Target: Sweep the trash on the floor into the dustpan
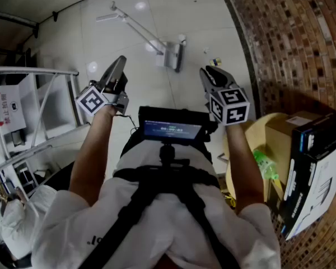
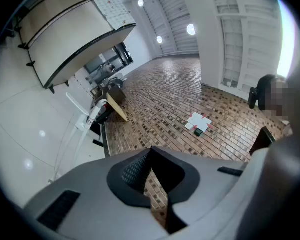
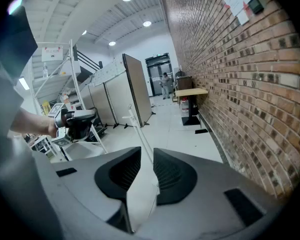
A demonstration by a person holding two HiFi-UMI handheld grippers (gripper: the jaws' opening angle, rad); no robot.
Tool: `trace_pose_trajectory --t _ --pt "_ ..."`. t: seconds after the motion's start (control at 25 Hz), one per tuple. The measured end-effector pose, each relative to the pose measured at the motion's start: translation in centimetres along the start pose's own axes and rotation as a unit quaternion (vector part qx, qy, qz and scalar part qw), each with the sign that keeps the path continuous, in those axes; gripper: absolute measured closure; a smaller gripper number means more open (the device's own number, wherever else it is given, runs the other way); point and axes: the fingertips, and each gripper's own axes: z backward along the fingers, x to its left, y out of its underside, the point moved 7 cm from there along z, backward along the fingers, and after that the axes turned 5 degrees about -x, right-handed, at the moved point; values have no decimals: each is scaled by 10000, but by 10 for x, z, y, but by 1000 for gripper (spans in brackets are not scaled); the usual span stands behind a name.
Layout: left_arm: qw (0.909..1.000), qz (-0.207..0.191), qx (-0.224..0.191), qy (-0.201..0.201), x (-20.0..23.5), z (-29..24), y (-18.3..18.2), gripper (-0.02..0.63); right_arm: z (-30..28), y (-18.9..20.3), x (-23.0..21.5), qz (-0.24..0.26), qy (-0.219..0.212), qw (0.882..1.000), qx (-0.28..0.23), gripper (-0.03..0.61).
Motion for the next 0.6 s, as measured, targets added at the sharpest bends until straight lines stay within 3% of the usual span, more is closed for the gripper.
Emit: trace_pose_trajectory --t 0.08,0.28,0.6 --pt "10000 -32 -29 -61 0 2 1 613 -1 4 -7 -21 13 10000 31 482" --pt "9993 -51 -30 -374 11 2 -2 478 -20 4 -19 -16 -22 9999 108 428" --pt "9955 313 -456 -767 80 -16 -43 399 -99 -41 14 375 -429 9984 70 342"
